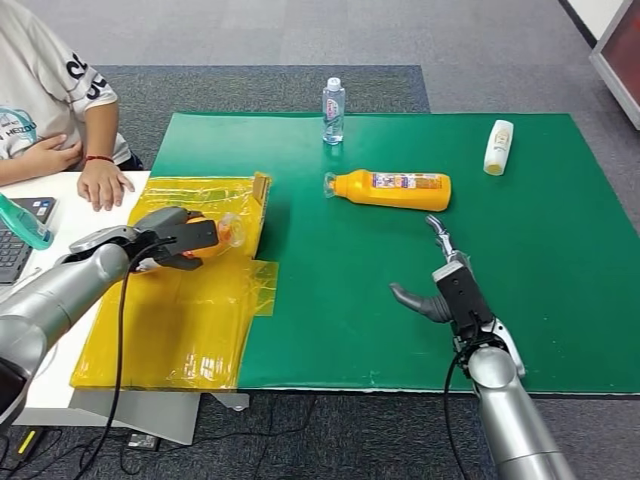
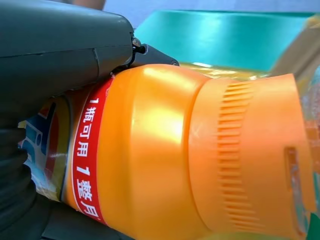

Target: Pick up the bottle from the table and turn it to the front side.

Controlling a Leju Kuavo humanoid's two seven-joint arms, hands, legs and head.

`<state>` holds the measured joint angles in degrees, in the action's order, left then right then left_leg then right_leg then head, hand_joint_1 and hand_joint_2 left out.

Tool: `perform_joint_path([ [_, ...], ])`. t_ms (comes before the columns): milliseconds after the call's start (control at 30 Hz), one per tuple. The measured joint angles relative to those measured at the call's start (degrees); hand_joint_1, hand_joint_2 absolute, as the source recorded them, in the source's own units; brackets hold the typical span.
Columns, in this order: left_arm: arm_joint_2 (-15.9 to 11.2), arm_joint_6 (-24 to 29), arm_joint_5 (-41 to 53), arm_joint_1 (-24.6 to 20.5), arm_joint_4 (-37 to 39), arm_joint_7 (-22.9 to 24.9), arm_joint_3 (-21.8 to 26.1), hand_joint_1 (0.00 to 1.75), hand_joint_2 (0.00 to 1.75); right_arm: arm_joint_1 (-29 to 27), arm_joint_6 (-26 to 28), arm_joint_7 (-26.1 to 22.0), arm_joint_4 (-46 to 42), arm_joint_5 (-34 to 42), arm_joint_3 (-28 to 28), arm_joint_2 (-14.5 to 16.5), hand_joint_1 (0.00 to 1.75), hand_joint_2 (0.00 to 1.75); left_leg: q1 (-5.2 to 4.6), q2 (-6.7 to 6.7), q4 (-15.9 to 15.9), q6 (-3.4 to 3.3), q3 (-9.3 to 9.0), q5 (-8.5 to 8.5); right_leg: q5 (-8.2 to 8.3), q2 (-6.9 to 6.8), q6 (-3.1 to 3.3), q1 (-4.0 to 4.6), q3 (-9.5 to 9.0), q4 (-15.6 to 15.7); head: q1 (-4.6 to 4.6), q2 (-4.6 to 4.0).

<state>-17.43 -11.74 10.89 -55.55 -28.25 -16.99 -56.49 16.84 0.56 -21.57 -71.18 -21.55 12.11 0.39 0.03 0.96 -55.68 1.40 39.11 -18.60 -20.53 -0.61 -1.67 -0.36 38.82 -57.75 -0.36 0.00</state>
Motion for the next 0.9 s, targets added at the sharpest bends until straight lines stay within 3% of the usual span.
perform_joint_path([
  [200, 1.82, -3.28, 0.11, -0.01, 0.04, -3.63, 5.29, 1.75, 1.75, -0.70, 0.01, 0.21, -0.68, -0.15, -0.81, -0.02, 0.00, 1.75, 0.00, 0.02, 0.00, 0.03, 0.00, 0.02, 0.02, 0.05, 0.02, 0.01, 0.03, -0.01, 0.00, 0.00],
  [267, 1.73, -7.47, -0.67, -0.02, -0.27, -6.01, 6.86, 1.75, 1.75, -0.77, -0.27, 0.03, -0.68, -0.11, -0.85, -0.02, 0.00, 1.75, 0.01, 0.02, 0.00, 0.04, 0.00, 0.02, 0.02, 0.07, 0.02, 0.02, 0.03, -0.02, 0.00, 0.00],
  [333, 0.58, -15.63, -2.25, -0.14, -1.23, -9.97, 8.02, 1.75, 1.75, -0.55, -1.17, -0.65, -0.56, 0.20, -0.84, -0.02, 0.00, 1.75, 0.01, 0.03, 0.01, 0.05, 0.01, 0.02, 0.02, 0.09, 0.03, 0.03, 0.02, -0.05, 0.01, 0.00],
  [400, -2.42, -28.01, -4.41, -0.25, -3.45, -15.75, 8.41, 1.75, 1.75, 0.27, -2.47, -1.70, 0.04, 0.83, -0.70, -0.01, 0.00, 1.75, 0.01, 0.12, 0.01, 0.12, 0.00, -0.02, 0.04, 0.21, 0.08, 0.05, 0.05, -0.08, 0.00, 0.00],
  [467, -7.14, -39.94, -7.06, -0.22, -7.26, -20.44, 7.94, 1.75, 1.75, 1.52, -3.41, -2.52, 1.23, 1.60, -0.30, 0.02, 0.00, 1.75, 0.03, 0.35, 0.01, 0.21, -0.02, -0.08, 0.09, 0.49, 0.16, 0.07, 0.17, -0.09, -0.02, 0.00],
  [533, -12.41, -46.94, -10.79, -0.22, -11.69, -21.53, 7.18, 1.75, 1.75, 2.51, -3.72, -2.81, 2.56, 2.42, 0.26, 0.04, 0.00, 1.75, 0.04, 0.55, 0.01, 0.25, -0.03, -0.09, 0.08, 0.67, 0.25, 0.08, 0.26, -0.08, -0.03, 0.00],
  [700, -21.90, -49.39, -19.32, -0.56, -20.19, -17.46, 5.39, 1.75, 1.75, 3.59, -3.45, -2.82, 4.61, 3.79, 2.02, 0.06, 0.00, 1.75, 0.09, 0.40, 0.02, 0.26, -0.04, -0.08, -0.17, 0.36, 0.32, 0.14, 0.16, -0.11, -0.02, 0.00],
  [900, -27.41, -46.99, -22.59, -1.74, -25.33, -15.31, 2.39, 1.75, 1.75, 4.63, -3.17, -2.87, 5.33, 4.26, 3.54, 0.11, 0.00, 1.75, 0.09, 0.33, 0.02, 0.24, -0.01, -0.10, -0.14, 0.33, 0.29, 0.15, 0.14, -0.09, -0.02, 0.00],
])
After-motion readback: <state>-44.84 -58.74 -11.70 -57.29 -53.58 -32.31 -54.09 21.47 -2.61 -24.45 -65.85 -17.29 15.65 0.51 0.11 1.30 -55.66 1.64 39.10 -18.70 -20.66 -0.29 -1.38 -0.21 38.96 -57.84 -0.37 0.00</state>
